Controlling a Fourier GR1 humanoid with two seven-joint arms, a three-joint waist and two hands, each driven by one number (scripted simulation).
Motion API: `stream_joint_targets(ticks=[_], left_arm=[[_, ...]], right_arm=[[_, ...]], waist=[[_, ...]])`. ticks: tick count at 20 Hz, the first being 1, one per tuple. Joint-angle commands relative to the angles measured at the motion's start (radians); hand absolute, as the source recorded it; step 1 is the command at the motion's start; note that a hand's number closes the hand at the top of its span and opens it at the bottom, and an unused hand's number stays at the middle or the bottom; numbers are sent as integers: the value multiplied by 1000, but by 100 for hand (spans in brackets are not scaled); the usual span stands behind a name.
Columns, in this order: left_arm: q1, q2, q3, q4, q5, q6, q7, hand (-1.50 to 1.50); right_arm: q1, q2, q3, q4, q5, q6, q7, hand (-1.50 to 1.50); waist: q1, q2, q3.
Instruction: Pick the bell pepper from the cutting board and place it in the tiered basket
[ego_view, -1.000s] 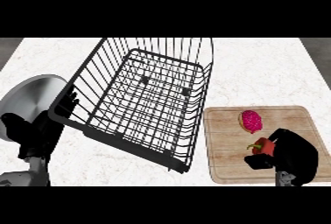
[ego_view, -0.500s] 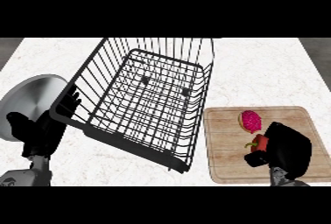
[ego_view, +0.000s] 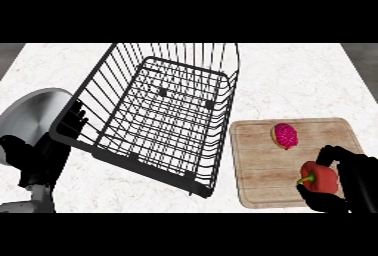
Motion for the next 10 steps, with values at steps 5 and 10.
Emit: stream_joint_targets(ticks=[5,10], left_arm=[[-20,12,11,0,-7,2,21,0],[-27,-38,-29,-27,-24,26,47,0]], right_arm=[[38,46,-104,-346,-346,-63,-160,150],[26,6,-153,-597,-513,128,-22,150]], waist=[[-11,3,1],[6,5,0]])
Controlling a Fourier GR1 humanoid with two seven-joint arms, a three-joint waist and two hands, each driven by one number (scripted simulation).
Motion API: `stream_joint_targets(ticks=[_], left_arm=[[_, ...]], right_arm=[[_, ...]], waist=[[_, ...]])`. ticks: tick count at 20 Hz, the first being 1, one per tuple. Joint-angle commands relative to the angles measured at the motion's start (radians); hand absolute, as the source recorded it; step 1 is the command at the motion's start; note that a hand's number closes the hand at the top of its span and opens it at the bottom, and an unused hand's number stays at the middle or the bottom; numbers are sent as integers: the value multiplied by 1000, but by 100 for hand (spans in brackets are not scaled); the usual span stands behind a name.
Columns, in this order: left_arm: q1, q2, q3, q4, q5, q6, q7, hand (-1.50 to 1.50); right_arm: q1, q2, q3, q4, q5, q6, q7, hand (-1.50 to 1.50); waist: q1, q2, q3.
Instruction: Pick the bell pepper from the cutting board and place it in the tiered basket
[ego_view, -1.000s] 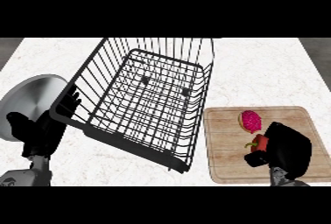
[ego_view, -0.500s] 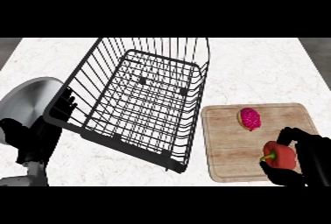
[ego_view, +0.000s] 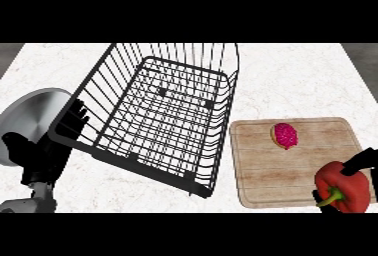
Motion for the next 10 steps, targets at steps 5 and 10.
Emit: stream_joint_targets(ticks=[5,10], left_arm=[[31,-22,-14,-32,-18,-8,-5,0],[-30,-39,-46,-35,-47,13,44,0]], right_arm=[[-221,40,98,-136,-54,194,275,150],[-479,133,267,-112,8,257,508,150]], waist=[[29,6,-1],[32,5,-2]])
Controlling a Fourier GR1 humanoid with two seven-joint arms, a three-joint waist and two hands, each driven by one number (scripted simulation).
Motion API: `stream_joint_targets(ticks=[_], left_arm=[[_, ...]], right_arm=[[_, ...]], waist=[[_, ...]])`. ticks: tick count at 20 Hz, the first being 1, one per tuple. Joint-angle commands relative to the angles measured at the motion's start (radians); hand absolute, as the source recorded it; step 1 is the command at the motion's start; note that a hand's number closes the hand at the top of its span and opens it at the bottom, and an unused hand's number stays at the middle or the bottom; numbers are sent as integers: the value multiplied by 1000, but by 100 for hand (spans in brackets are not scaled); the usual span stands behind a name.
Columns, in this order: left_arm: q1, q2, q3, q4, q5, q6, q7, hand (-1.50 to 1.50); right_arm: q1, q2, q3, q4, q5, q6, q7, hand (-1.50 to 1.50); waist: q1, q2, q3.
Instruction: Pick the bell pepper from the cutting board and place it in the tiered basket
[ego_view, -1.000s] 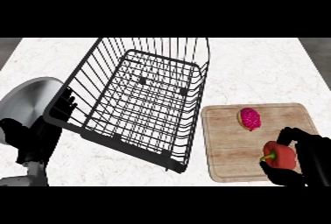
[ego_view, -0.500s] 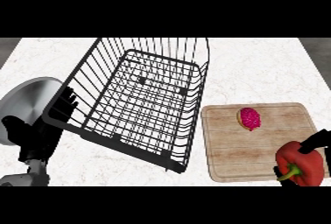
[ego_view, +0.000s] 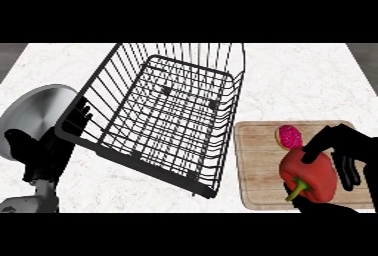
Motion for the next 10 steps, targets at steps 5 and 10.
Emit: stream_joint_targets(ticks=[5,10], left_arm=[[-9,-17,-12,15,-24,-5,3,0],[-10,6,35,46,-3,-45,-39,0]], right_arm=[[-452,191,221,73,109,98,382,150],[-613,331,282,258,179,63,487,150]], waist=[[9,0,0],[5,1,1]])
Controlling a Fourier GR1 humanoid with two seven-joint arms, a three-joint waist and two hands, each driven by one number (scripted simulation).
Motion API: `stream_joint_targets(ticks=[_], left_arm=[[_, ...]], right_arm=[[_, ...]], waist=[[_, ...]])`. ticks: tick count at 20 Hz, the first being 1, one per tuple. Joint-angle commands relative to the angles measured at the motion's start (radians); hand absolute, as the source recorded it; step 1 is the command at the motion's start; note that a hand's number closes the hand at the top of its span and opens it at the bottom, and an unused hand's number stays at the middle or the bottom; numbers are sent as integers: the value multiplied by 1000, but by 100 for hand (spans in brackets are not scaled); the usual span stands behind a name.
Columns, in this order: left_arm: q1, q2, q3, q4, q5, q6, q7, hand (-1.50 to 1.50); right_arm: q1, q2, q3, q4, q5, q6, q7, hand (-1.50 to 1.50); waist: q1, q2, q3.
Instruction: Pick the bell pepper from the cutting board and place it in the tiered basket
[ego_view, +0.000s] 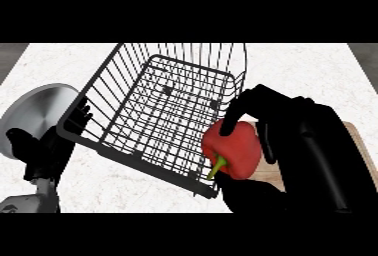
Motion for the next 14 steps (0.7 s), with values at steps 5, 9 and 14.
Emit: stream_joint_targets(ticks=[5,9,14], left_arm=[[-4,-23,0,-35,-17,16,18,0],[-35,-10,7,0,-1,-21,43,0],[31,-37,5,-43,-25,-9,16,0]], right_arm=[[-163,97,83,266,62,-104,118,150],[-234,98,93,421,29,-189,134,150],[-156,99,159,381,46,-211,133,150]], waist=[[1,1,2],[3,3,1],[-3,0,2]])
